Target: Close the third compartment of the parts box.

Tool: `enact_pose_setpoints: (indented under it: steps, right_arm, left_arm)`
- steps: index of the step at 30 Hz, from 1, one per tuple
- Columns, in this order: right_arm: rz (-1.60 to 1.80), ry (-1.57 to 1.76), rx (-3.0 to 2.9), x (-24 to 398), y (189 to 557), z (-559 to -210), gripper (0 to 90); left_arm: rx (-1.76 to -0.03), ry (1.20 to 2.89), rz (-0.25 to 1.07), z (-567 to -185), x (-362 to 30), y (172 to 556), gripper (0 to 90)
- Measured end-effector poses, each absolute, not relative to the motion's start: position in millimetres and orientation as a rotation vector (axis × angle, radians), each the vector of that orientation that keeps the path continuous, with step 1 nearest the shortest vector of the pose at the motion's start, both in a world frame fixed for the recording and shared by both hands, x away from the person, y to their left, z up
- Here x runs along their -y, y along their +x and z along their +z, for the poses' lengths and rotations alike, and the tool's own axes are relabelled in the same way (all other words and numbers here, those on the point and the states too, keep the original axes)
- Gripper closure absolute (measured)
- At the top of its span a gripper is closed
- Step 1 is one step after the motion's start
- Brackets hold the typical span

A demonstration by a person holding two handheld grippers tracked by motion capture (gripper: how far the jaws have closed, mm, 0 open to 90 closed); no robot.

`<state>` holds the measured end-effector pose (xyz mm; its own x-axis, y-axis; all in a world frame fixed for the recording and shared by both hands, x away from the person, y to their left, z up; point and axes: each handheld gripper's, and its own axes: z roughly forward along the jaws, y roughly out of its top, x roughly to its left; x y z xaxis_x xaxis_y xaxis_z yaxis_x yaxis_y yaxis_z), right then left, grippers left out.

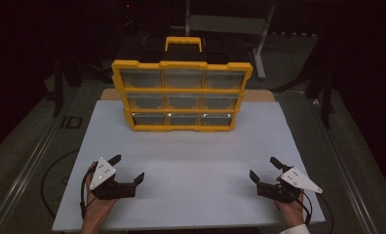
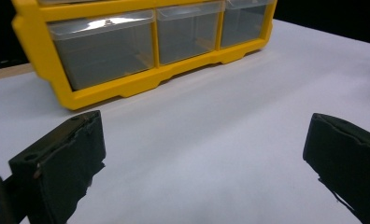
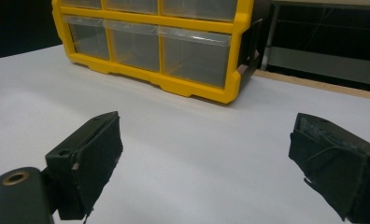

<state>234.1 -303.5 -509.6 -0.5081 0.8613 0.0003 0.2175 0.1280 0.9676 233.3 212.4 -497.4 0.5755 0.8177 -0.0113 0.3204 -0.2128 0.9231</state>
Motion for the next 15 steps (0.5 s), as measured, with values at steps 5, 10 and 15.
enact_pose_setpoints:
  steps: [5, 10, 15]
  right_arm:
    - [1.404, 1.034, -1.822, 303.0, 235.4, -510.5, 9.3]
    - [1.39, 1.012, -1.838, 300.4, 239.9, -513.2, 9.3]
    - [1.353, 1.003, -1.862, 296.3, 243.0, -516.1, 9.3]
  left_arm:
    - [-0.936, 1.787, 0.634, -499.5, -215.0, 227.8, 0.0]
    - [-0.956, 1.773, 0.637, -500.7, -216.9, 228.3, 0.0]
    - [-0.97, 1.761, 0.636, -500.9, -218.1, 228.9, 0.0]
